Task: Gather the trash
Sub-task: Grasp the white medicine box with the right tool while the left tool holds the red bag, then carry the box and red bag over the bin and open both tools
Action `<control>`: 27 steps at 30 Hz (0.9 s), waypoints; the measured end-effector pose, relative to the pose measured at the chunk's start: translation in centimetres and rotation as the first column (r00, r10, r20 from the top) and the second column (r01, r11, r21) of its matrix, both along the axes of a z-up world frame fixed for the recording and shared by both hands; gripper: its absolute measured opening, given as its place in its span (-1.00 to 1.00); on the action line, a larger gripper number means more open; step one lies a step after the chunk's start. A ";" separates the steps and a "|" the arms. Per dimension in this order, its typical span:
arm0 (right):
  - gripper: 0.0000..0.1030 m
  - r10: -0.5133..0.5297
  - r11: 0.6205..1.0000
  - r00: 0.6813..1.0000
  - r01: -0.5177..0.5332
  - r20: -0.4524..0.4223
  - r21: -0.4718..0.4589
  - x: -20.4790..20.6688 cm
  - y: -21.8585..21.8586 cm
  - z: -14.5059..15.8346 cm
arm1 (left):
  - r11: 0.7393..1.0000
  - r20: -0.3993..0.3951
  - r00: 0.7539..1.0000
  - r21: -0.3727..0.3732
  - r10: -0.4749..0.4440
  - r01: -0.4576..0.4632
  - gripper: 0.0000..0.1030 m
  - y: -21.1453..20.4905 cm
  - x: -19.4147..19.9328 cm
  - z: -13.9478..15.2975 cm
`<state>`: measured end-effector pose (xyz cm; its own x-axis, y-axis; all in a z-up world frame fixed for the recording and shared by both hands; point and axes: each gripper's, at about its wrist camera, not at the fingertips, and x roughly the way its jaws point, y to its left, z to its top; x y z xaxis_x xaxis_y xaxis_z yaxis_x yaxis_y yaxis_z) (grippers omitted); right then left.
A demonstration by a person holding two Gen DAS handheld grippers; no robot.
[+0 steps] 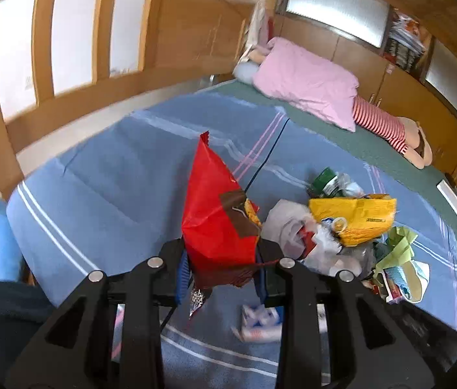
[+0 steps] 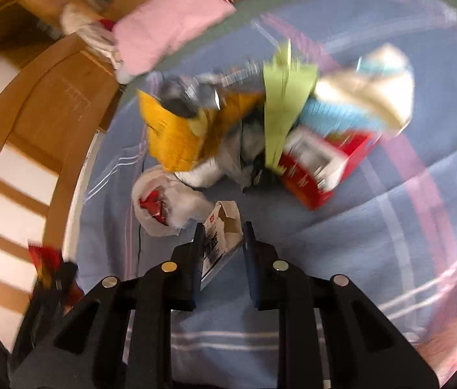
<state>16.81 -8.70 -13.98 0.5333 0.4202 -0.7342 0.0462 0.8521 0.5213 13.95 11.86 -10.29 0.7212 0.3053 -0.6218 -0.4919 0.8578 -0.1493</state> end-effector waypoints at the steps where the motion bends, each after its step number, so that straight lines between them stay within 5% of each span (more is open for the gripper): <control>1: -0.56 0.006 1.000 0.999 -0.005 0.036 -0.028 -0.8 -0.5 0.9 | 1.000 0.013 1.000 0.017 -0.011 0.010 -0.37 -0.3 -0.1 0.3; 4: -0.61 0.014 0.996 0.993 -0.003 0.118 -0.092 -2.2 -2.1 3.2 | 0.996 0.052 0.995 0.027 -0.081 0.080 -0.37 -1.5 -0.3 0.9; 8: -0.64 0.005 0.985 0.978 0.032 0.207 -0.171 -3.1 -4.3 5.9 | 0.977 0.080 0.979 -0.089 -0.188 0.195 -0.37 -1.6 0.1 0.5; 17: -0.64 -0.065 0.979 0.969 0.109 0.240 -0.175 -4.2 -8.6 6.3 | 0.878 0.134 0.904 -0.216 -0.405 0.426 -0.38 -3.7 0.8 -0.2; 21: -0.64 -0.073 0.976 0.954 0.129 0.292 -0.176 -6.8 -11.1 8.4 | 0.763 0.180 0.818 -0.296 -0.547 0.575 -0.38 -5.5 1.1 -0.5; 27: -0.64 -0.043 0.949 0.930 0.152 0.365 -0.276 -12.2 -14.8 12.6 | 0.643 0.160 0.665 -0.171 -0.730 0.747 -0.38 -10.6 -0.2 0.0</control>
<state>4.62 -23.50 -1.37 0.8056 0.1467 -0.5740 -0.0021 0.9696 0.2449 13.74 1.26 -10.26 0.6936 -0.4750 -0.5416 0.3101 0.8754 -0.3708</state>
